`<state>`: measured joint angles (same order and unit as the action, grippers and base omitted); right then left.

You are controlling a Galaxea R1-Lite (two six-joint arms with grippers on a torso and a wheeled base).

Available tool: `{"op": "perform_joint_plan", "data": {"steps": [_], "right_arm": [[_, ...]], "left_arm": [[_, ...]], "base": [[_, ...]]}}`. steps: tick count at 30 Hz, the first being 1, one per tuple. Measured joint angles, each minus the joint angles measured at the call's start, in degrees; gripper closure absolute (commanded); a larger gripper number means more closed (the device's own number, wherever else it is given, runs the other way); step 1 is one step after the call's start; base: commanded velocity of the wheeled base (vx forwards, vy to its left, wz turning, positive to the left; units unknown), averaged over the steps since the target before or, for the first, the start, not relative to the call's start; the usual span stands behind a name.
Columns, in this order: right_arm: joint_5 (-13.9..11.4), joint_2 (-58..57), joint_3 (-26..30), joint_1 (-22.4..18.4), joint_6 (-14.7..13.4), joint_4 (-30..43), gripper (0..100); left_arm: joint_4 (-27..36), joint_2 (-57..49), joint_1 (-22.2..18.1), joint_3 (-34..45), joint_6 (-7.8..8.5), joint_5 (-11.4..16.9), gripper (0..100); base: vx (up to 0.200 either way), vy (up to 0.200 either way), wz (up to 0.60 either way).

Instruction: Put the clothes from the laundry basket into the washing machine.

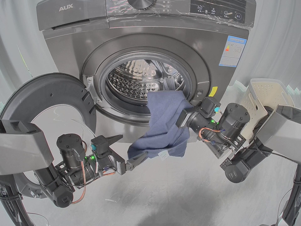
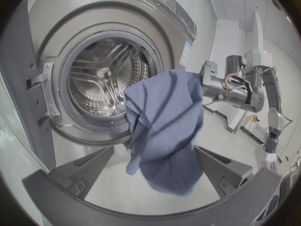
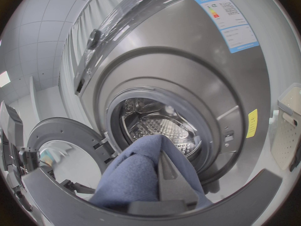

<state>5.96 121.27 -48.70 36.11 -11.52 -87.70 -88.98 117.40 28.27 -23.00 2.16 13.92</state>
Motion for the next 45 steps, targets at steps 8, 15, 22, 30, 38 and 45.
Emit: {"op": "perform_joint_plan", "data": {"steps": [8, 15, 22, 30, 38, 45], "right_arm": [[0.2, -0.1, -0.2, -2.5, 0.0, 0.4, 100], [0.2, 0.0, -0.4, -1.7, 0.0, 0.6, 100], [0.2, 1.7, -1.0, 2.6, 0.7, 0.7, 100], [1.2, 6.0, -5.4, 5.4, 0.9, 1.7, 100], [1.6, 7.9, -7.0, 7.6, 1.3, 1.8, 100], [1.8, 8.1, -7.3, 9.1, 1.3, 1.4, 100]], "left_arm": [[0.0, 1.2, 0.8, 2.0, 0.99, 0.3, 0], [0.0, 1.4, 1.0, 2.6, 0.99, 0.4, 0], [0.0, 1.2, 1.0, 0.7, 0.93, 0.2, 0], [0.0, 0.2, 1.4, -1.3, 0.27, 0.2, 0], [0.0, -0.7, 2.4, -1.9, -0.02, 0.4, 0], [0.0, -0.2, 3.3, -1.8, -0.13, 0.4, 0]], "base": [[0.000, 0.000, 0.00], [0.000, 0.000, 0.00], [0.000, 0.000, 0.00], [0.000, 0.000, 0.00], [0.000, 0.000, 0.00], [0.000, 0.000, 0.00]]}}
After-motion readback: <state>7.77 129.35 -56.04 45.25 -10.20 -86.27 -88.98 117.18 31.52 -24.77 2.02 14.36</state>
